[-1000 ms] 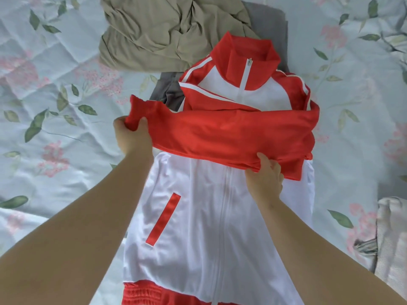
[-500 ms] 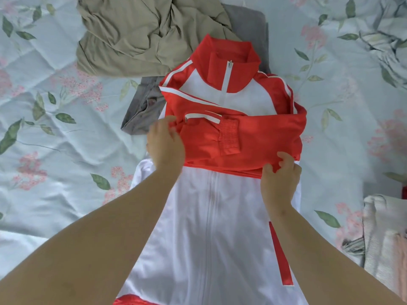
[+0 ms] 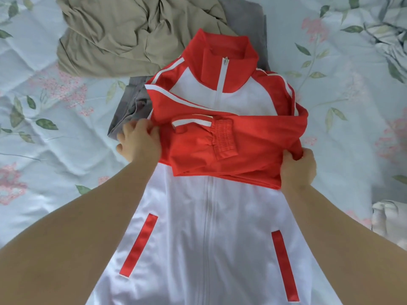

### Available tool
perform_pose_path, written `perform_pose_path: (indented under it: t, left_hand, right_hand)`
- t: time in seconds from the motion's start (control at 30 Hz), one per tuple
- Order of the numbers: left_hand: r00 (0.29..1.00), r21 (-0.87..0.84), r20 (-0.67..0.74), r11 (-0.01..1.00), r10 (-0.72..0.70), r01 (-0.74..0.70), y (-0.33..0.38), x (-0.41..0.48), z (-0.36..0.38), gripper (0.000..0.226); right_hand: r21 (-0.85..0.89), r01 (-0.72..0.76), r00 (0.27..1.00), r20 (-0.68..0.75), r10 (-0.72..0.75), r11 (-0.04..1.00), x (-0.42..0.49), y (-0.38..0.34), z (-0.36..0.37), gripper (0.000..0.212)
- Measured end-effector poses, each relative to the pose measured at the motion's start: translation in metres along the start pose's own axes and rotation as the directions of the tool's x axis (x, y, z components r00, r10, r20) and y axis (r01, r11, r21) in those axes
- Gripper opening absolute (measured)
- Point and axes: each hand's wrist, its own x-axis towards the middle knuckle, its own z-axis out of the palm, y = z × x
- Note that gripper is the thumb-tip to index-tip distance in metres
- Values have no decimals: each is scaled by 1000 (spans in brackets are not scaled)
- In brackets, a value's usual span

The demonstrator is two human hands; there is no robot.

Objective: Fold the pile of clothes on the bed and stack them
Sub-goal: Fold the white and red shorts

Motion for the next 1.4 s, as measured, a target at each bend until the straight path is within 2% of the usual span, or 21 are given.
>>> perform_pose_path:
  t: [0.07,0.13,0.27,0.37,0.43,0.47,0.5,0.57,0.6,0.67,0.73,0.8,0.87,0.93,1.0,1.07,1.13,1.2,1.23,1.3,1.4]
  left_hand:
    - [975,-213,-126,965,-183,154,-14,18,-11,30]
    - [951,-462,-98,860,-293,217,-26,36,-17,22]
    - [978,-624,129,754,-162,207,-11,45,-14,27]
    - [979,-540,134,818,-151,200,-8,45,-10,34]
    - [984,-311,63,934,-165,177,-9,41,-9,43]
    - [986,-163,-37,974,-162,154,-5,33,-12,50]
    - [980,-71,-164,993,-108,97,0,24,-13,53]
    - [943,-110,-303,978,139,-179,11,7,-6,46]
    - [939,-231,-244,926,241,-297,17,-2,-2,48]
    - [931,-483,83,832,355,-274,27,-17,8,68]
    - [835,-455,357,859,418,-235,28,-26,16,65]
    - [818,-406,341,857,463,-316,24,-27,17,56]
    - [876,-521,205,806,438,-281,23,-21,4,51]
    - [933,-594,94,772,346,-227,19,-6,-8,51]
    - [968,-436,20,873,251,-218,14,4,-13,58]
    - [963,-96,-65,959,261,-266,9,0,-11,66]
    - [843,87,-118,851,524,-517,8,-13,-1,60]
    - [674,225,37,651,738,-725,6,-26,15,53]
    - [662,294,177,603,728,-742,3,-30,22,53]
    - [722,366,323,623,611,-691,-2,-30,30,55]
    - [722,374,249,623,646,-687,-1,-33,30,54]
  right_hand:
    - [58,-46,995,-86,50,997,7,1,-6,29]
    - [59,-94,989,-111,100,994,14,2,-9,33]
    - [16,-50,996,-68,51,999,4,-8,-2,64]
    - [-61,198,968,-144,-204,978,-10,-19,3,69]
    - [-224,398,894,-126,-431,890,-17,-23,9,52]
    - [-304,450,860,-107,-500,840,-21,-25,13,41]
    - [-361,477,837,-90,-539,801,-24,-26,17,31]
    - [-388,505,834,-10,-552,771,-30,-29,26,25]
    - [-346,496,860,73,-504,797,-33,-32,30,30]
    - [-158,377,910,247,-333,913,-37,-36,37,47]
    - [-28,234,902,378,-207,972,-42,-38,41,49]
    - [46,230,891,391,-229,972,-48,-40,42,33]
    - [197,223,902,331,-279,955,-52,-45,43,18]
    - [302,202,882,357,-307,932,-54,-50,45,8]
    - [224,244,854,412,-318,944,-58,-54,48,15]
    - [24,372,855,381,-352,928,-58,-52,49,35]
    - [-141,425,883,284,-375,894,-58,-51,46,44]
    - [-213,408,908,195,-370,888,-55,-46,40,46]
    - [-243,384,922,150,-357,891,-51,-42,34,48]
    - [-308,303,952,53,-301,902,-38,-31,22,54]
    - [-364,141,989,11,-148,921,-12,-7,-2,62]
